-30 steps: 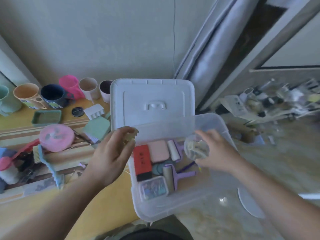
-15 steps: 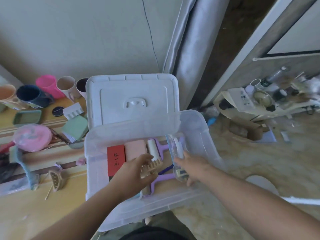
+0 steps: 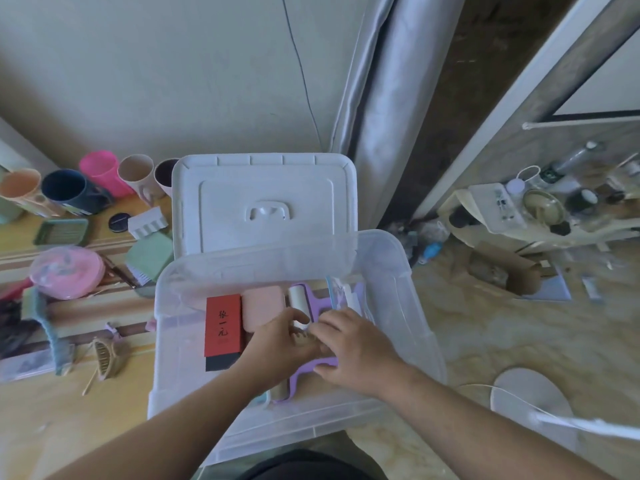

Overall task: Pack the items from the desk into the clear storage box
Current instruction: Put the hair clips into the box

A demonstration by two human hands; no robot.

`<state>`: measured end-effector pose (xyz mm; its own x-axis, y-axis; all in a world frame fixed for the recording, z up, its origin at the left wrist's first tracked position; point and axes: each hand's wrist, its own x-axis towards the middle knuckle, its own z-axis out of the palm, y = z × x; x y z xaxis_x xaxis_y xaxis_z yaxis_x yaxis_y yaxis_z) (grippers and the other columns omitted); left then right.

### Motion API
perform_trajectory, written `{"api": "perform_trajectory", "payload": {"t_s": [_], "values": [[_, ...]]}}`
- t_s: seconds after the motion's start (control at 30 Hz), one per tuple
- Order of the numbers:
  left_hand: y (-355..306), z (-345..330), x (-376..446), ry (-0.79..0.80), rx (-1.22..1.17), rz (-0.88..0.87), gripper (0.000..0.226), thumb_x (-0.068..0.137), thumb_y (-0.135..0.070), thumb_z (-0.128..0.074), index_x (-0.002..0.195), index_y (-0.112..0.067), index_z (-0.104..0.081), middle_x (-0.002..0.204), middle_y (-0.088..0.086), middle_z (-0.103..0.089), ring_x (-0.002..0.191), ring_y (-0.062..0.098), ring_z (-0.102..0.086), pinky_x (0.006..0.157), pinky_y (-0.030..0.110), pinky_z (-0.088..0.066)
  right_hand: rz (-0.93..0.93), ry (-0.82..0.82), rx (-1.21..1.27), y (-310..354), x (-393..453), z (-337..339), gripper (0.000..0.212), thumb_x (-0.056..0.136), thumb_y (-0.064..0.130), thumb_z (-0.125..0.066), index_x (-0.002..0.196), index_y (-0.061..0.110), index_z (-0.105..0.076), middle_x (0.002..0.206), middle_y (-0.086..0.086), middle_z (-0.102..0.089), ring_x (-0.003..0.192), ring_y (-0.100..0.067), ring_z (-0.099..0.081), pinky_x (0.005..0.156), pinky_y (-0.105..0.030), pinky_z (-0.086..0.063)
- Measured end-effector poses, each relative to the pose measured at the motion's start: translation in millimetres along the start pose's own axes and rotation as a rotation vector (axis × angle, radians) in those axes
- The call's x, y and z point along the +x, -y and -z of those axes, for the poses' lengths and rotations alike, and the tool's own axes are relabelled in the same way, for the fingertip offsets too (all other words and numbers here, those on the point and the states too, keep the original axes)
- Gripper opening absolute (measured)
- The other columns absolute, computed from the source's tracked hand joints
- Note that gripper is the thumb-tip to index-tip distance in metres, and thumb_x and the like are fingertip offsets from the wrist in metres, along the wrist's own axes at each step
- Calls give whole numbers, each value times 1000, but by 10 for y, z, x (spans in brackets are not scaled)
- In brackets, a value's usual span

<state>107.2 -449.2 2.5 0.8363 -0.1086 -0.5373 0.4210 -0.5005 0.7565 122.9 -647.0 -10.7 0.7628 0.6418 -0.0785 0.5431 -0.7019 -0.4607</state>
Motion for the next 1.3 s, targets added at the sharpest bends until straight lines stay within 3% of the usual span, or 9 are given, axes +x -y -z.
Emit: {"api": "perform_trajectory", "payload": {"t_s": [0.17,0.27,0.37,0.47,0.7,0.87,0.97,1.07,1.3], "values": [[63,-37,-20,39,-17,-2,69,78,-70,-72,133,-38,-48,94,-8,-69,82,3,-65,80,29,-56,0,-130,-44,-170,68,-73,17,78,33,-63,90,22,-66,90,5,-61,85,-23,-55,66,-40,-55],[201,166,-85,-101,373,-181,61,88,-65,-62,140,-38,-48,131,-13,-58,114,9,-58,97,28,-48,-147,-103,-77,-466,184,-47,22,75,29,-77,94,23,-67,95,4,-60,90,-28,-57,66,-42,-55],[397,473,-208,-356,825,-405,51,78,-52,-66,126,-33,-62,127,-2,-60,118,28,-57,97,42,-49,-261,-59,-117,-665,426,-63,31,71,27,-86,95,23,-68,93,3,-60,89,-30,-59,65,-36,-49],[534,730,-389,-449,938,-366,53,70,-46,-72,120,-28,-67,131,8,-56,125,38,-50,105,51,-42,-271,-27,-188,-713,707,-217,33,68,28,-87,93,23,-68,90,0,-59,83,-33,-58,64,-38,-47],[922,861,-704,-372,951,-296,56,79,-50,-66,132,-32,-59,130,-1,-54,126,25,-51,124,55,-23,-427,77,1,-746,840,-752,60,61,58,-90,103,32,-56,98,4,-51,92,-27,-56,73,-40,-50],[913,937,-784,-545,647,-401,51,84,-39,-72,132,-25,-61,127,1,-52,118,25,-49,110,44,-40,-394,-42,-81,-546,784,-596,70,63,59,-87,119,32,-56,101,-2,-55,96,-32,-55,76,-45,-51],[954,1265,-856,-676,473,-282,49,87,-42,-68,133,-29,-58,122,-7,-53,111,16,-49,98,32,-41,-251,-197,-26,-142,899,-414,63,73,35,-91,125,17,-60,99,-9,-55,95,-39,-56,78,-48,-51],[1345,1628,-867,-610,256,-1,50,90,-51,-62,138,-43,-48,124,-17,-49,108,6,-54,92,32,-46,-75,-228,62,533,1141,-237,56,81,20,-84,130,15,-58,107,-3,-53,101,-28,-54,83,-39,-48],[2587,2479,-839,-575,368,376,52,83,-31,-68,133,-37,-56,135,1,-38,133,32,-36,105,47,-46,229,-195,210,2379,1886,-586,34,85,18,-68,118,21,-64,106,4,-52,101,-19,-51,77,-26,-42]]}}
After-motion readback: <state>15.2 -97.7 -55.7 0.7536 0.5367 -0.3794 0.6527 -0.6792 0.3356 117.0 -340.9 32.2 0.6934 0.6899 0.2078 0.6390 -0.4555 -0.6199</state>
